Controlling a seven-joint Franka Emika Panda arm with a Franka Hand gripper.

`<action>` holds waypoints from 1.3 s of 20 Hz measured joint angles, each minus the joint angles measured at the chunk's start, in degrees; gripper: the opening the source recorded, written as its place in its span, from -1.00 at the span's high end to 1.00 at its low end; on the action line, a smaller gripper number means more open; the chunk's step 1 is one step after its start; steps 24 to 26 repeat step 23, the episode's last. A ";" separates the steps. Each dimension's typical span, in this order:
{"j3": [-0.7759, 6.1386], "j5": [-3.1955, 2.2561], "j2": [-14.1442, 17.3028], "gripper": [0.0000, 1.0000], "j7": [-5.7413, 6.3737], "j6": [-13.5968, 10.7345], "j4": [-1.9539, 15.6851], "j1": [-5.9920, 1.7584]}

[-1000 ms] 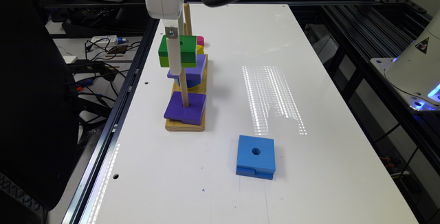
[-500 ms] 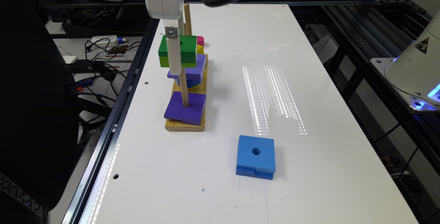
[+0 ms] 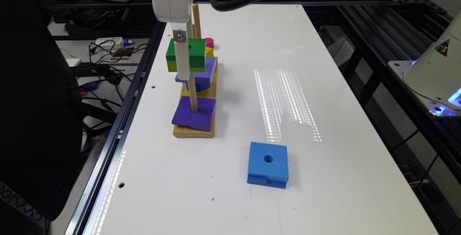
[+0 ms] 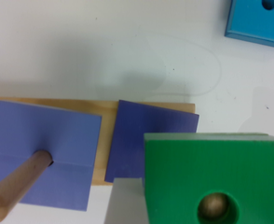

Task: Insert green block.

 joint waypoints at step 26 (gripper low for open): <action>-0.05 -1.00 4.57 1.00 0.05 3.77 -0.21 0.02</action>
